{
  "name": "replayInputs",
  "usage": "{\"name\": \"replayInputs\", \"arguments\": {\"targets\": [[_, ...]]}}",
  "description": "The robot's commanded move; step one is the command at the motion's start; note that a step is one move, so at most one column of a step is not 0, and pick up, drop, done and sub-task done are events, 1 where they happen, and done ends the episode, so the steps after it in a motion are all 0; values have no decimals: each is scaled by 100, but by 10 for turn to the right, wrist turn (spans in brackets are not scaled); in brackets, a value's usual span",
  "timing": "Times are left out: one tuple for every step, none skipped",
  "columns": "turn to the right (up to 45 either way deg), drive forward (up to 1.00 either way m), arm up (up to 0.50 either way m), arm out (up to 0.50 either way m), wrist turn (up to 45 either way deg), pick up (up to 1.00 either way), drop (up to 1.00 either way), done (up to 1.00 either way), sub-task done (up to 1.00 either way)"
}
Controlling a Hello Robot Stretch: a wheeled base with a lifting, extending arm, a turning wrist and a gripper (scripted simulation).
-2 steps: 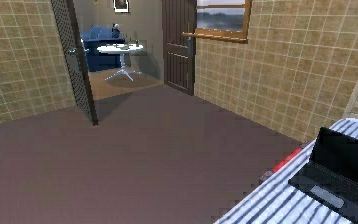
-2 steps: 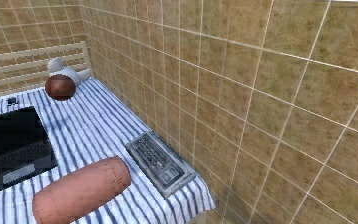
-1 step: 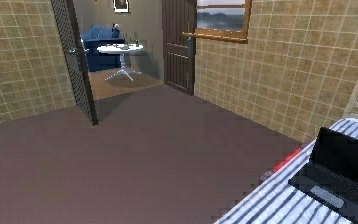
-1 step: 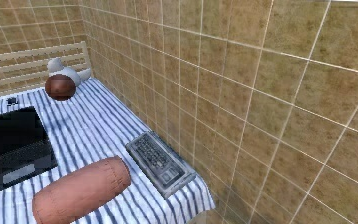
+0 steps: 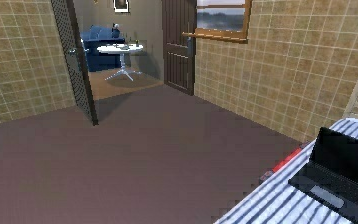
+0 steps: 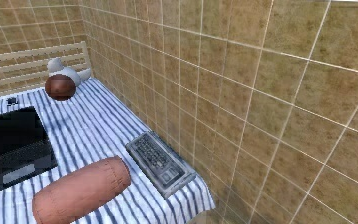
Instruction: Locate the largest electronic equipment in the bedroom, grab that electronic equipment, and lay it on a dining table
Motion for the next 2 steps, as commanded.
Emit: {"name": "replayInputs", "arguments": {"targets": [[0,0,0,30,0,0,0,0,0],[0,0,0,0,450,0,0,0,0]]}}
